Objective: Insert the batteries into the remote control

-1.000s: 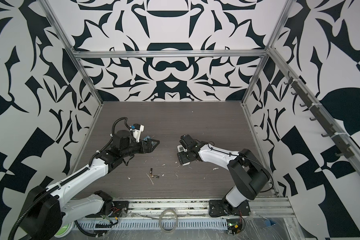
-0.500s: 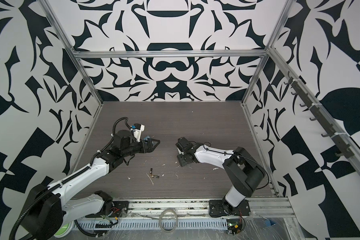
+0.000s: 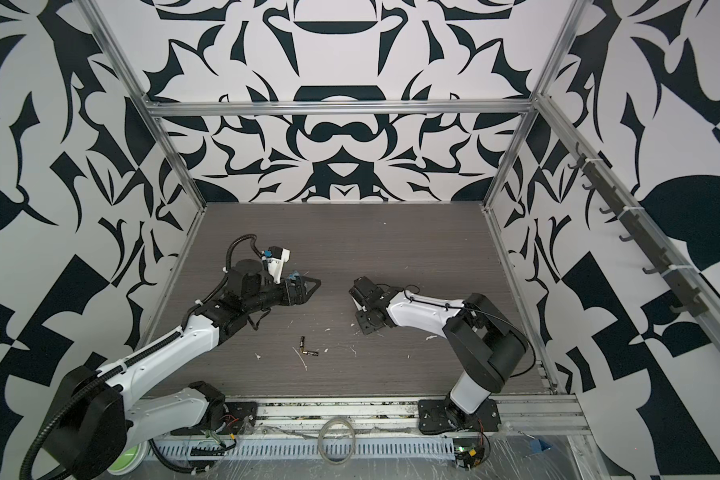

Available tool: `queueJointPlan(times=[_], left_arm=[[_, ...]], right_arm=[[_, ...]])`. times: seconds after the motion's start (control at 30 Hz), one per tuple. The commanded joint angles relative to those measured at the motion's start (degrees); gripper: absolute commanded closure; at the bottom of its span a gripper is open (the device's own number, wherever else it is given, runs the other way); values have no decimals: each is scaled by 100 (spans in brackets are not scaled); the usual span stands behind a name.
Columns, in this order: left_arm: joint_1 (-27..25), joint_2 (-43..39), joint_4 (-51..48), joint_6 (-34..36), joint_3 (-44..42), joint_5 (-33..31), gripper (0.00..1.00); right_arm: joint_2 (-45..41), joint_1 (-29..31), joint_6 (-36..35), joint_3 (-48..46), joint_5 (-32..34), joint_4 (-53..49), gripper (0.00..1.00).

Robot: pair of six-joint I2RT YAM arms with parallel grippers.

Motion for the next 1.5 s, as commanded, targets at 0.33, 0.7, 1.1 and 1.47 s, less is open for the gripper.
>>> queueJointPlan(times=[0.33,0.7,1.1,1.47], left_arm=[[-15,-218,1024,-172,-37,1109,1],[-15,-743,1377,-108,-8,1705,1],[-17,-699,2313,-393,-87,2498,1],[-15,-612,2585,-500,-84,2593,1]], right_arm=[[-1511,18,17,-120,-1647,1000,83],[-2596,-120,92,-305,-2875,1993,90],[-2903,-473,595,-583,-3876,2935,93],[-2989,-483,824,-743,-4323,3532,94]])
